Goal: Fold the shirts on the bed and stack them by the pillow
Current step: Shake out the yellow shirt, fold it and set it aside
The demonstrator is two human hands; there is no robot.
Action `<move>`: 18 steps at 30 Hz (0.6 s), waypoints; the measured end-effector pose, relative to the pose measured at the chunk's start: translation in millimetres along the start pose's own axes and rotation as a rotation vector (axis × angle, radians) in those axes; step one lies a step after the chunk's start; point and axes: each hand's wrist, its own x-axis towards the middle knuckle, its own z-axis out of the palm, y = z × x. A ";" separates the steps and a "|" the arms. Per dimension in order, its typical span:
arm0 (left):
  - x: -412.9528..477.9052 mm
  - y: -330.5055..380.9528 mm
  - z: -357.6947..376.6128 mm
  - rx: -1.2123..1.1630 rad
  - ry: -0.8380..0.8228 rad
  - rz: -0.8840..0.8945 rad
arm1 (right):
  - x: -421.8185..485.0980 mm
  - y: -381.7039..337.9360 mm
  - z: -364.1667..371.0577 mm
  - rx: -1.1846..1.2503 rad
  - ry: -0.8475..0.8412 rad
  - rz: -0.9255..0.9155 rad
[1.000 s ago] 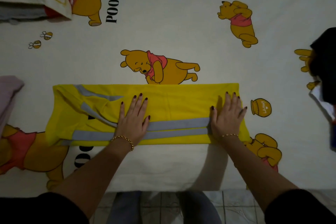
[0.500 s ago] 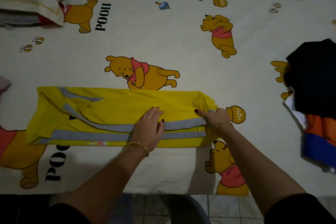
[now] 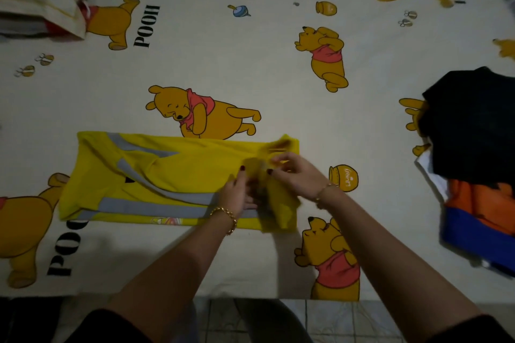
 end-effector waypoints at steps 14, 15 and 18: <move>4.0 3.5 -58.8 0.174 -0.007 0.032 | 19.5 25.0 41.3 0.004 0.285 0.283; 4.8 3.0 -65.1 0.167 -0.012 0.029 | 20.6 22.3 48.2 0.002 0.264 0.286; 6.2 2.7 -82.1 0.298 0.097 0.083 | 24.6 11.6 65.7 0.082 0.267 0.281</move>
